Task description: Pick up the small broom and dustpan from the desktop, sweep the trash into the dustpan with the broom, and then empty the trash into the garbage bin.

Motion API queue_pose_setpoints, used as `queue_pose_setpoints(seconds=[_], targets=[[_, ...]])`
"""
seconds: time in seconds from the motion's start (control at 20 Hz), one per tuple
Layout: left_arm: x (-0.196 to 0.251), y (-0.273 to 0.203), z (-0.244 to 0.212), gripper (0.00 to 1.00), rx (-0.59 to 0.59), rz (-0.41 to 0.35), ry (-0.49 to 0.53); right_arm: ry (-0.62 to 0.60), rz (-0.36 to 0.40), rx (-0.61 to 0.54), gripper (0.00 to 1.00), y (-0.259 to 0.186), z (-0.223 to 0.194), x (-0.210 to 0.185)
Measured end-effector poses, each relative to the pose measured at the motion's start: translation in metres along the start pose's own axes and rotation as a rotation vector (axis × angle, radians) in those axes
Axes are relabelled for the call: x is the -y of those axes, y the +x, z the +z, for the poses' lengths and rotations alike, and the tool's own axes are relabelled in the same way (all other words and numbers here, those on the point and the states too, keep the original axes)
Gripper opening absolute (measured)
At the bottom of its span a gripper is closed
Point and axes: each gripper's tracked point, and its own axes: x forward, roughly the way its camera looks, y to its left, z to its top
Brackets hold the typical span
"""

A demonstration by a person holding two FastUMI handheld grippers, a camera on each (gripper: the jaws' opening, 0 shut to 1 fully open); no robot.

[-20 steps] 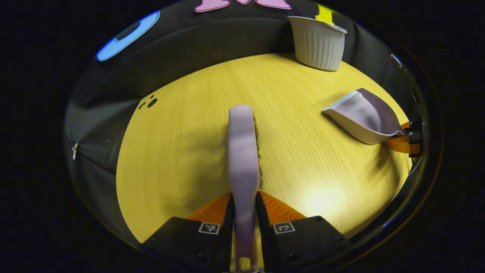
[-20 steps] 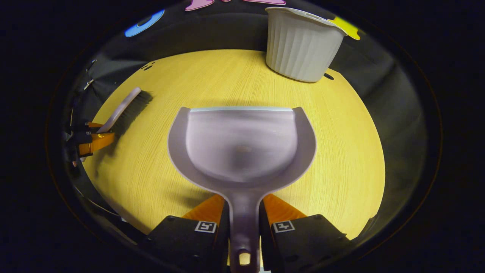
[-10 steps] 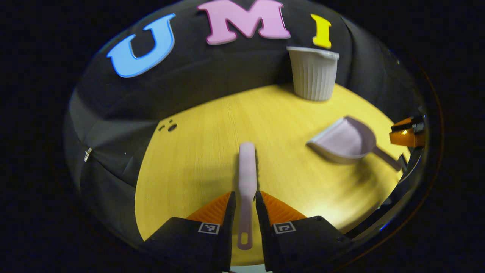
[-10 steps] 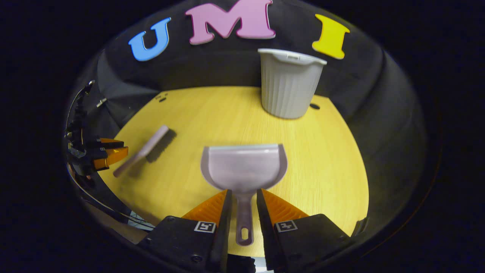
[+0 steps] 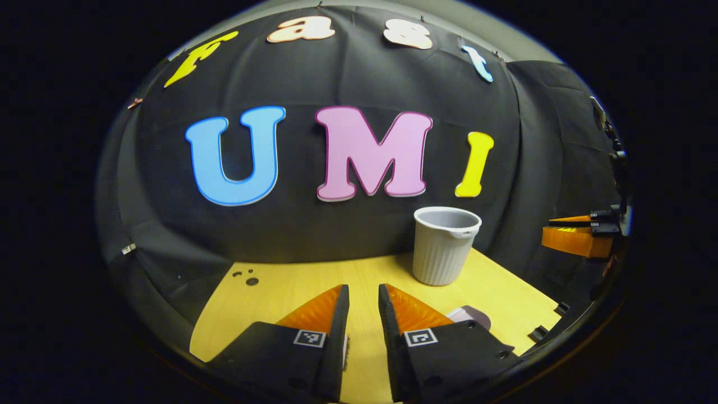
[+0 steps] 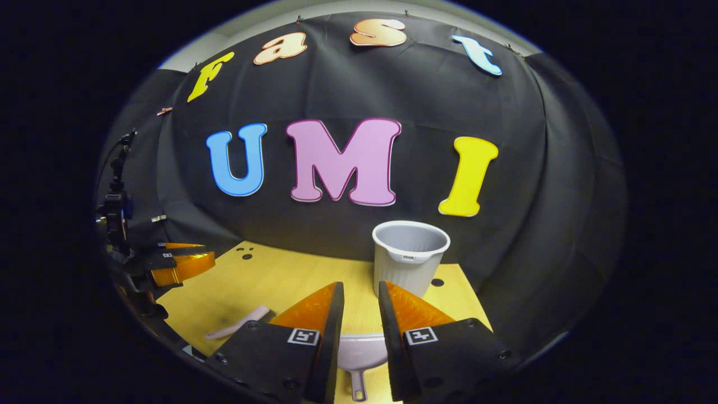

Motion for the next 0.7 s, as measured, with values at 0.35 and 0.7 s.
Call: queue_pose_setpoints(seconds=[0.35, 0.7], targets=[[-0.002, 0.000, 0.021, 0.36, 0.026, 0.006, 0.020, 0.005, -0.031, 0.019, 0.37, 0.002, 0.007, 0.012], [-0.007, -0.017, 0.007, 0.36, -0.013, 0.049, -0.013, -0.010, 0.019, 0.012, 0.37, -0.002, -0.003, -0.002]])
